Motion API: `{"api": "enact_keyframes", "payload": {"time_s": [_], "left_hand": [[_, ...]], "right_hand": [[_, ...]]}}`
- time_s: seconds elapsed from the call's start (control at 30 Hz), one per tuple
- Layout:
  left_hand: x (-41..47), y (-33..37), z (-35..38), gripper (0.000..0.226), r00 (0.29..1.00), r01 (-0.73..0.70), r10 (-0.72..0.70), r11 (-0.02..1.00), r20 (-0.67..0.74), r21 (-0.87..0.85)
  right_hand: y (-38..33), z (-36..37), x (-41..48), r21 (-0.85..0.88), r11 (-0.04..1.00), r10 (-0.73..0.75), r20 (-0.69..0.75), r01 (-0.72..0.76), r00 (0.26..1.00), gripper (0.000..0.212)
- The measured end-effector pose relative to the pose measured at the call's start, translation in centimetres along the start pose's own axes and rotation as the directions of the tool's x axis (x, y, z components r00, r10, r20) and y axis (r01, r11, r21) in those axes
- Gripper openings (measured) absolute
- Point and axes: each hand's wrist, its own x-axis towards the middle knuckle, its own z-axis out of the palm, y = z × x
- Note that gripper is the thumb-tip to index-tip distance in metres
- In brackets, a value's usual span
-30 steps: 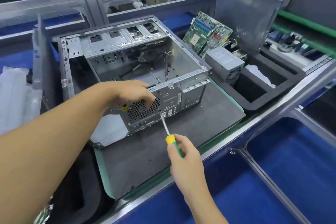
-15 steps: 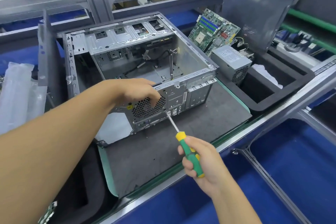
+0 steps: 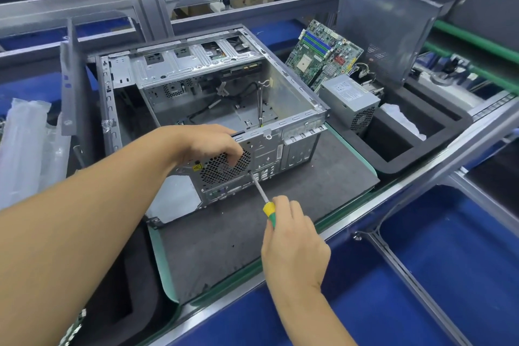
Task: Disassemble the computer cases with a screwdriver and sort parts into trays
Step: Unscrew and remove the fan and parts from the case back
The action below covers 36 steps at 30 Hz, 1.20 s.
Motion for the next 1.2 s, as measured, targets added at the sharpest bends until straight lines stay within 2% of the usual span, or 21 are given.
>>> {"api": "enact_keyframes", "payload": {"time_s": [0.07,0.13,0.23,0.27,0.3,0.33,0.43,0.53,0.6,0.67,0.7,0.73,0.8,0.87,0.9,0.97,1.03,1.13,1.2], "left_hand": [[0.0,-0.1,0.1,0.03,1.0,-0.003,0.003,1.0,-0.007,-0.022],[0.0,-0.2,0.1,0.02,1.0,-0.014,0.014,0.999,-0.003,-0.038],[0.1,-0.4,0.1,0.011,1.0,-0.015,0.015,0.999,-0.002,-0.048],[0.2,-0.4,0.1,0.011,1.0,-0.008,0.008,0.999,-0.006,-0.045],[0.2,-0.3,0.1,0.013,1.0,0.004,-0.004,0.999,-0.008,-0.039],[0.1,-0.2,0.1,0.016,1.0,0.011,-0.012,0.999,-0.008,-0.031],[0.1,-0.1,0.0,0.017,1.0,0.001,-0.001,1.0,-0.004,0.001],[0.1,-0.1,0.1,0.016,1.0,-0.002,0.002,1.0,-0.004,-0.028],[0.2,-0.3,0.2,0.024,1.0,-0.004,0.004,0.998,-0.002,-0.07],[0.4,-0.5,0.2,0.02,1.0,-0.012,0.011,0.997,-0.006,-0.071],[0.6,-0.5,0.2,0.021,1.0,-0.017,0.017,0.998,-0.004,-0.06],[0.7,-0.6,0.2,0.026,1.0,-0.022,0.022,0.998,-0.001,-0.051],[0.7,-0.7,0.1,0.029,1.0,-0.028,0.028,0.999,0.0,-0.033],[0.5,-0.6,0.1,0.029,0.999,-0.042,0.042,0.999,0.011,-0.026],[0.4,-0.6,0.0,0.03,0.999,-0.047,0.047,0.999,0.013,-0.017],[0.4,-0.6,0.0,0.031,0.998,-0.054,0.054,0.998,0.013,0.008],[0.4,-0.6,0.0,0.03,0.998,-0.066,0.066,0.997,0.016,0.025],[0.4,-0.7,0.0,0.014,0.997,-0.077,0.077,0.997,0.017,0.0],[0.3,-0.6,0.0,0.013,0.997,-0.076,0.076,0.997,0.016,-0.005]], "right_hand": [[0.6,0.2,0.9,0.153,0.973,0.131,0.238,-0.171,0.962,0.033],[1.6,0.3,2.0,0.377,0.854,0.135,0.505,-0.359,0.852,0.031],[2.4,-0.5,3.4,0.495,0.65,0.108,0.692,-0.577,0.714,0.044],[2.6,-0.8,3.6,0.511,0.61,0.089,0.715,-0.606,0.693,0.042],[2.8,-0.9,3.6,0.533,0.605,0.063,0.709,-0.592,0.702,0.036],[2.9,-1.1,3.6,0.536,0.656,0.044,0.676,-0.531,0.736,0.029],[2.7,-1.2,3.4,0.375,0.893,0.04,0.483,-0.248,0.875,0.02],[1.9,-1.4,3.1,0.236,0.961,0.044,0.375,-0.141,0.926,0.024],[2.0,-1.3,3.4,0.288,0.939,0.041,0.445,-0.186,0.895,0.026],[2.3,-1.5,3.9,0.437,0.815,0.067,0.582,-0.381,0.811,0.025],[2.4,-1.7,4.1,0.474,0.732,0.082,0.651,-0.489,0.754,0.027],[2.6,-2.0,4.4,0.468,0.692,0.08,0.706,-0.55,0.703,0.03],[2.8,-2.4,4.6,0.443,0.709,0.044,0.748,-0.549,0.662,0.034],[3.3,-2.4,4.5,0.455,0.73,0.022,0.73,-0.51,0.683,0.042],[3.5,-2.4,4.5,0.463,0.743,0.023,0.704,-0.483,0.71,0.036],[3.6,-2.2,4.2,0.464,0.773,0.052,0.633,-0.432,0.773,0.01],[3.4,-1.6,3.8,0.468,0.777,0.09,0.579,-0.421,0.81,0.013],[3.2,-1.1,3.7,0.472,0.784,0.082,0.564,-0.403,0.821,0.019],[3.2,-1.2,3.8,0.492,0.749,0.067,0.608,-0.443,0.791,0.017]]}}
